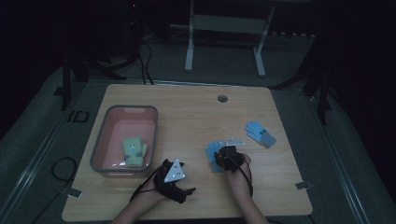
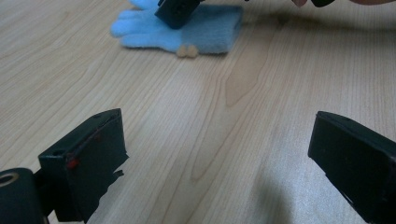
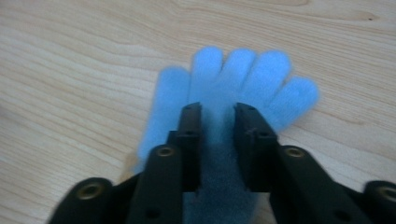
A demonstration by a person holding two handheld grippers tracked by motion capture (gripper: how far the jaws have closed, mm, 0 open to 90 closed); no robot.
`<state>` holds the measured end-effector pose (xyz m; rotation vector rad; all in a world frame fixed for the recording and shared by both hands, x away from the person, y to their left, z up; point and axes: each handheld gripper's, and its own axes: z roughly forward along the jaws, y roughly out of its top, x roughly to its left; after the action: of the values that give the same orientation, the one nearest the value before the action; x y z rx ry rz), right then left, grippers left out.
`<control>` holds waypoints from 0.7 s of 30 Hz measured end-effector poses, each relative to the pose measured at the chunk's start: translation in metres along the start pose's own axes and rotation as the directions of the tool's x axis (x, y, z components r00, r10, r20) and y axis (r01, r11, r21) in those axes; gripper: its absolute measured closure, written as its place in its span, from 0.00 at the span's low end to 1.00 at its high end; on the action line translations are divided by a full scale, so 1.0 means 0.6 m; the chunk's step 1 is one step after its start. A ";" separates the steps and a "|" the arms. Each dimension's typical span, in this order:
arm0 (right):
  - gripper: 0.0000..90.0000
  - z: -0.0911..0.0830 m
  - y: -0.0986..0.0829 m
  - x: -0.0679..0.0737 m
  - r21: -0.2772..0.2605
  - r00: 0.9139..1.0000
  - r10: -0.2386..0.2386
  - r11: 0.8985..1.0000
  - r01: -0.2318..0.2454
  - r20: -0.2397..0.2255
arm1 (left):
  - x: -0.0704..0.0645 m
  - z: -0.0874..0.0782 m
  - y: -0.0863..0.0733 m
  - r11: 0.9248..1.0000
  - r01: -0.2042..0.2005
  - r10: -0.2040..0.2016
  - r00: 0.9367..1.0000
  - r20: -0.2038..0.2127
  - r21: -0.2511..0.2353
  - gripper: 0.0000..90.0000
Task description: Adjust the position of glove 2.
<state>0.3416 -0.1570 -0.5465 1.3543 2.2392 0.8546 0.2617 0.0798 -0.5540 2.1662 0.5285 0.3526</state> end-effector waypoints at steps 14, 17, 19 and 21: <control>0.62 -0.028 0.021 -0.021 -0.069 0.996 -0.064 0.996 0.059 -0.061 | 0.001 0.000 -0.003 1.000 -0.005 0.005 1.000 0.004 0.005 0.04; 0.63 -0.042 0.032 -0.051 -0.101 0.992 -0.099 0.991 0.091 -0.084 | 0.000 0.000 -0.003 1.000 -0.008 0.008 1.000 0.002 0.006 0.04; 0.64 -0.054 0.035 -0.075 -0.128 0.989 -0.106 0.987 0.092 -0.107 | 0.000 0.001 -0.003 1.000 -0.008 0.008 1.000 0.001 0.007 0.04; 0.65 -0.064 0.035 -0.098 -0.139 0.987 -0.118 0.985 0.103 -0.108 | 0.000 0.001 -0.003 1.000 -0.006 0.006 1.000 0.003 0.008 0.04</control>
<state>0.3591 -0.2134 -0.5032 1.1356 2.2746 1.0461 0.2616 0.0801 -0.5558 2.1764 0.5229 0.3514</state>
